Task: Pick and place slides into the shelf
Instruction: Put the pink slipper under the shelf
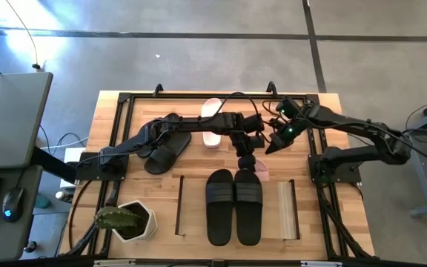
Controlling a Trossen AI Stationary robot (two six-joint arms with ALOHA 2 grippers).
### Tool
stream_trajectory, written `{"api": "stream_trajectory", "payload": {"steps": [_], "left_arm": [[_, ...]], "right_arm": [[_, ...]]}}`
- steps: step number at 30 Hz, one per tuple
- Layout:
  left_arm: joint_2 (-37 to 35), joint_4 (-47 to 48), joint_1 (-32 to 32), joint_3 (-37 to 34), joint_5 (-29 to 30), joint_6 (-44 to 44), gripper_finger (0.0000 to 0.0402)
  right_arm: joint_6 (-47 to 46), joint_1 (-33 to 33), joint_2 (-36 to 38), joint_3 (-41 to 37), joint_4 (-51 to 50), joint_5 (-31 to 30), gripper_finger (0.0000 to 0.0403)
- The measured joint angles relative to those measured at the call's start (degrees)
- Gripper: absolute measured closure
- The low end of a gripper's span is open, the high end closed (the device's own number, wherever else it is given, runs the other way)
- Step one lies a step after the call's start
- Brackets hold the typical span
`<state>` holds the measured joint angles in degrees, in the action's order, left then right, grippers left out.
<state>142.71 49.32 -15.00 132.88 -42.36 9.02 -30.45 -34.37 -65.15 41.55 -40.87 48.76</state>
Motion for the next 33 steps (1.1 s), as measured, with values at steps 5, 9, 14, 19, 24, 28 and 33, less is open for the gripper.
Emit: {"api": "stream_trajectory", "payload": {"steps": [5,9,14,19,24,28,33], "left_arm": [[0.00,0.16,-0.70,0.00,0.29,0.40,0.0204],[0.00,0.15,-0.79,0.00,0.40,0.42,0.0204],[0.00,0.09,-0.75,0.02,0.40,0.42,0.0204],[0.00,0.11,-0.74,0.00,0.40,0.44,0.0204],[0.00,0.11,-0.75,0.02,0.38,0.46,0.0204],[0.00,0.04,-0.75,0.00,0.38,0.46,0.0204],[0.00,-0.61,-0.75,0.00,0.38,0.48,0.0204]], "right_arm": [[7.53,-6.16,3.54,0.16,-4.54,0.54,0.0368],[10.01,-13.40,8.51,0.17,-7.13,1.02,0.0395],[9.86,-19.48,13.50,-2.69,-7.61,0.27,0.0400],[6.60,-22.54,15.86,-7.23,-6.13,3.24,0.0402],[1.04,-18.92,16.29,-10.03,-3.36,5.49,0.0402],[-6.63,-14.05,15.91,-10.15,3.58,5.87,0.0403],[-10.10,-5.04,13.00,-10.20,4.94,5.26,0.0403]]}}
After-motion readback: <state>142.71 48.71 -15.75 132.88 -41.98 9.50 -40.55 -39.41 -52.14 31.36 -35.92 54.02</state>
